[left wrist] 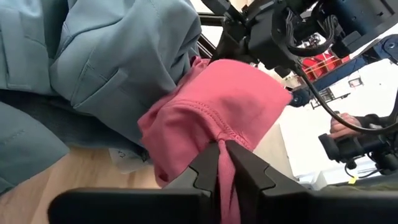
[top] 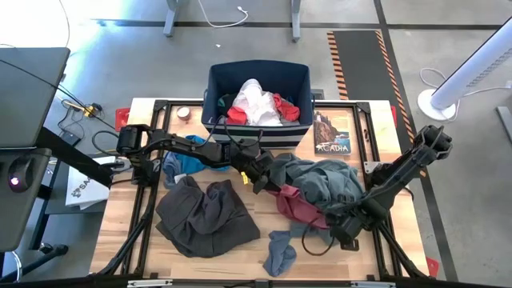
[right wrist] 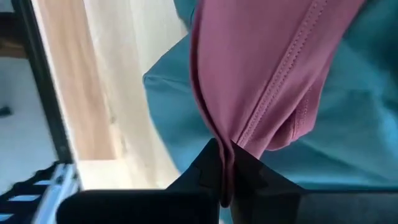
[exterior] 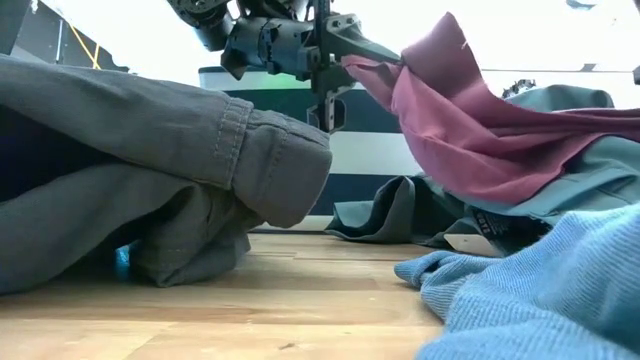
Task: Sort clothes
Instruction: Put the pink skirt into the blue laundry bin
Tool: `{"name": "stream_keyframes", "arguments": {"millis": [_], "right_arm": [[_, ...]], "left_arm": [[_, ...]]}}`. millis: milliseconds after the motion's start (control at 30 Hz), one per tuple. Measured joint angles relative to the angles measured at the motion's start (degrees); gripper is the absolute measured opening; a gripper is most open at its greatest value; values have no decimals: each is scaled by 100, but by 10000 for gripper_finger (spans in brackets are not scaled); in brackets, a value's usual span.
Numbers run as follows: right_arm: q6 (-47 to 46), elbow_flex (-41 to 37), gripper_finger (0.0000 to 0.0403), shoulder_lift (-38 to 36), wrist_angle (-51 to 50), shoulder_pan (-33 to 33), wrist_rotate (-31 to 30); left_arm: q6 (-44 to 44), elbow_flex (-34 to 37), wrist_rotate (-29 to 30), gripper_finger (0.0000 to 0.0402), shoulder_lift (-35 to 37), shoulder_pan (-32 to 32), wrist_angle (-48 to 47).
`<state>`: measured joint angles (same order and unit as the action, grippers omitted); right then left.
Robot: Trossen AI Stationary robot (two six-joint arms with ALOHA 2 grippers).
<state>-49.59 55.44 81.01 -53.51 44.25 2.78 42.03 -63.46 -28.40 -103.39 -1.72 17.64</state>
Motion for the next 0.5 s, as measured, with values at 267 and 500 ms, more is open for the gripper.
{"name": "stream_keyframes", "arguments": {"millis": [267,500], "right_arm": [[-852,0,1,-181,146,101,176],[-1640,0,1,-661,150,203,-175]], "left_arm": [[309,0,1,47,0,0,-267],[654,2,-377,106,0,0,-311]]}}
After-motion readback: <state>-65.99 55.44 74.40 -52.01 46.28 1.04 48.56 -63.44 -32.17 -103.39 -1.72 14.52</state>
